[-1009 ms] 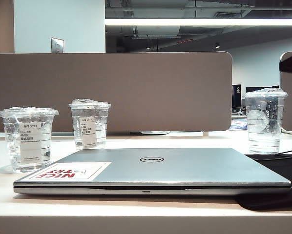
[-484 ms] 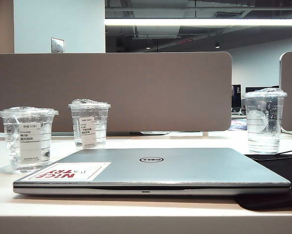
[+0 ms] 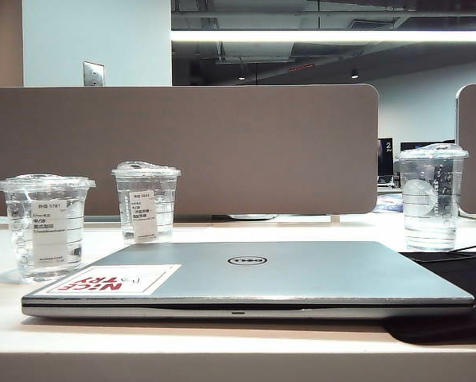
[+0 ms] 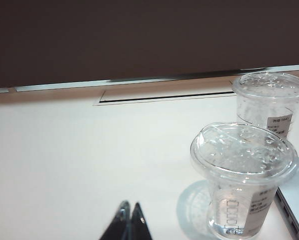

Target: Pick up the coffee cup on the middle and place it on the left side of the laptop.

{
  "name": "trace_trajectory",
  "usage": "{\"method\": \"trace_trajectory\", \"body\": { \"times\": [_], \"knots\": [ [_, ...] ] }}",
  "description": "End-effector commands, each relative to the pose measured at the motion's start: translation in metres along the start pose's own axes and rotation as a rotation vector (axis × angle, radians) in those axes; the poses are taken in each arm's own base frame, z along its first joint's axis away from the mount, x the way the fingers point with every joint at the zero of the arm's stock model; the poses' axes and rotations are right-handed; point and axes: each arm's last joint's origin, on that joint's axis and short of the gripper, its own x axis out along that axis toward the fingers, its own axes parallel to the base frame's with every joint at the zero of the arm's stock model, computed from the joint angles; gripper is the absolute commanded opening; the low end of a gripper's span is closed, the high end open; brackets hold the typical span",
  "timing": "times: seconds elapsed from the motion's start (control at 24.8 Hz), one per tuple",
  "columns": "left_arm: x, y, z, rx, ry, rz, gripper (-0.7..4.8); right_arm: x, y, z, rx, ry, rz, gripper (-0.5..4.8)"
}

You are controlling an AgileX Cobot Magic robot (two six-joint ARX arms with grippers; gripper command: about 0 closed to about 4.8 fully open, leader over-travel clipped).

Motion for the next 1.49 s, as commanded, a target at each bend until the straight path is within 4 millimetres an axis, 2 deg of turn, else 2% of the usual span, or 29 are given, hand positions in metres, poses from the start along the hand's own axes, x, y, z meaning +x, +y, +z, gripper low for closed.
{"method": "trace_trajectory", "body": {
  "times": [0.04, 0.36, 0.69, 0.89, 1.49],
  "knots": [
    [0.0, 0.0, 0.002, -0.004, -0.011, -0.004, -0.05, 0.0, 0.0, 0.0, 0.001, -0.01, -0.001, -0.05],
    [0.0, 0.0, 0.002, -0.004, -0.011, 0.0, -0.05, 0.0, 0.0, 0.0, 0.001, -0.01, -0.001, -0.05],
    [0.001, 0.013, -0.006, -0.025, 0.011, 0.112, -0.05, 0.0, 0.0, 0.0, 0.001, -0.009, 0.0, -0.05],
    [0.001, 0.008, -0.008, -0.027, 0.035, -0.039, -0.05, 0.0, 0.0, 0.0, 0.001, -0.009, 0.0, -0.05],
    [0.001, 0.008, -0.005, -0.098, -0.002, -0.034, -0.05, 0.0, 0.0, 0.0, 0.001, -0.009, 0.0, -0.05]
  ]
}}
